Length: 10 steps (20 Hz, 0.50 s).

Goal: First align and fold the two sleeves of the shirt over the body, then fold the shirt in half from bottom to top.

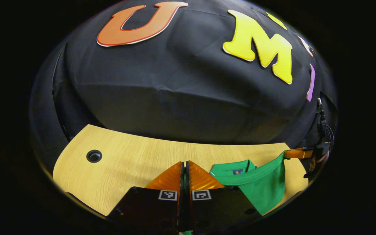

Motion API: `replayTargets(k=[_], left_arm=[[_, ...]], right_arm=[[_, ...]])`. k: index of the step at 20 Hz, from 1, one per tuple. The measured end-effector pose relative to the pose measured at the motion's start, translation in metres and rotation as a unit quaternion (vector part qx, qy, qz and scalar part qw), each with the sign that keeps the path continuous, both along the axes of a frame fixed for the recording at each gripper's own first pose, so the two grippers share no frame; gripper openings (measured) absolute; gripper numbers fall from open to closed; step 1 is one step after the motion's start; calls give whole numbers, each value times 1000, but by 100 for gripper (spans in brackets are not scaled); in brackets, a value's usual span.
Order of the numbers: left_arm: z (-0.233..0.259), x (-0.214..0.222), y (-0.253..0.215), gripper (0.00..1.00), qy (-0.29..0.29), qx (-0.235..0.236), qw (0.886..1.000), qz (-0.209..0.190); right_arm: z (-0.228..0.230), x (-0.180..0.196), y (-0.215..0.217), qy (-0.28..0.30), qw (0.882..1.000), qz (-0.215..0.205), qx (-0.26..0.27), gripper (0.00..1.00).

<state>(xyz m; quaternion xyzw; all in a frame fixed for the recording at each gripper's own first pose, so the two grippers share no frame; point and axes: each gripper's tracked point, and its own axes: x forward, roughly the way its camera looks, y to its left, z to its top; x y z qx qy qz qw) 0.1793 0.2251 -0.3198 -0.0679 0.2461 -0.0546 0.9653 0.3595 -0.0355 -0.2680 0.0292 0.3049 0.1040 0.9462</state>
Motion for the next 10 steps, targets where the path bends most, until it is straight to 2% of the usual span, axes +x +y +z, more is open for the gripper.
replayTargets(k=[2,7,10], left_arm=[[-4,7,0,2,-7,2,1000,6],[-41,8,-7,3,31,2,999,9],[-55,8,-6,3,43,3,999,20]], right_arm=[[-6,7,-1,-5,1000,-2,-5,1],[-45,19,-11,19,999,-22,-40,1],[-68,18,-19,47,997,-32,-54,8]])
